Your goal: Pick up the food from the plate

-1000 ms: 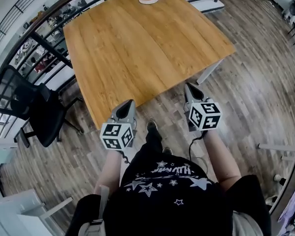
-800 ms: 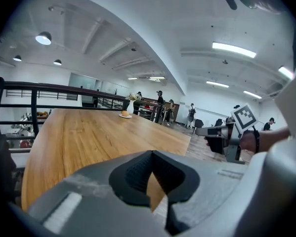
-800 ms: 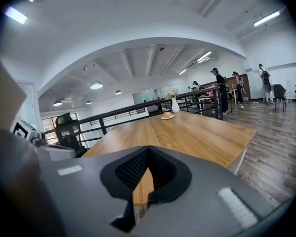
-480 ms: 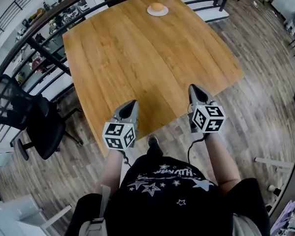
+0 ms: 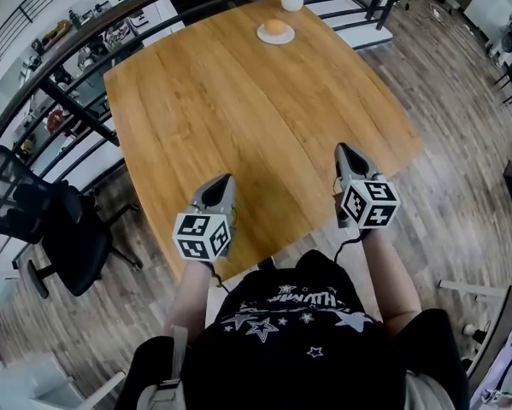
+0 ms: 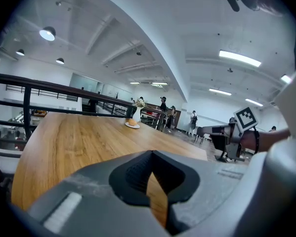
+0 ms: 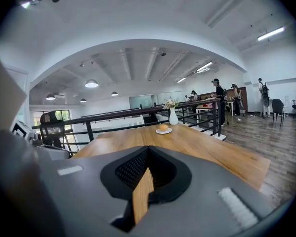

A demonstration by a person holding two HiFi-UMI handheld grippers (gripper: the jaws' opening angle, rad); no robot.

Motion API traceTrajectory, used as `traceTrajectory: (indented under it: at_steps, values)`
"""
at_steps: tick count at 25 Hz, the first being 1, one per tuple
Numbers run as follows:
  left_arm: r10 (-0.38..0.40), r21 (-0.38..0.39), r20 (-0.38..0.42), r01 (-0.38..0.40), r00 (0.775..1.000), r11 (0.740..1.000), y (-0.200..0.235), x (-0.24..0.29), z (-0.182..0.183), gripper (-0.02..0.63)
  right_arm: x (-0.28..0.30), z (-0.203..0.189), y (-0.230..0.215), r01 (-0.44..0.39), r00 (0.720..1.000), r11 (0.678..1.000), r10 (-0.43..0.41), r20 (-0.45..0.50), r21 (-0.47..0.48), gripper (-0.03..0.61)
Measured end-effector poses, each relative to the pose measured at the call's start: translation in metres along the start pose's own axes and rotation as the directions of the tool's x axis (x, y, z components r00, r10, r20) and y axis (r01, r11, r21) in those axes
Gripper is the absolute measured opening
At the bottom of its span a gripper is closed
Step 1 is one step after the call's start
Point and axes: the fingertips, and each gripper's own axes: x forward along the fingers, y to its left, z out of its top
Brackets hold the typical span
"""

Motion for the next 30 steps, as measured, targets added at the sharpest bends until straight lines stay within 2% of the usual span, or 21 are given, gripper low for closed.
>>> traceTrajectory:
  at_steps: [7,15,21,26,30]
  values:
    - [0.022,-0.009,0.017,-0.022,1.000,1.000,-0.002,0.019,0.017,-0.002,0.016,0.024,-0.029,-0.009,1.000,1.000,0.008,0.019,0.009,0.003]
    - [0.123,-0.002,0.047,-0.123,0.991,0.992,-0.001,0.056,0.045,-0.002,0.079,0.066,-0.054,-0.133,0.990,0.991,0.134,0.041,-0.023,0.003]
    - [0.166,0.020,0.062,-0.168,0.984,0.986,-0.005,0.097,0.075,-0.002,0.130,0.102,-0.085,-0.189,0.980,0.981,0.191,0.064,-0.031,0.003]
    - [0.206,0.033,0.053,-0.208,0.977,0.978,-0.006,0.143,0.098,-0.002,0.176,0.122,-0.122,-0.226,0.973,0.974,0.227,0.047,-0.027,0.003]
    - [0.240,0.040,0.046,-0.242,0.970,0.969,0.000,0.173,0.113,-0.002,0.218,0.127,-0.142,-0.258,0.966,0.966,0.258,-0.007,-0.024,0.003]
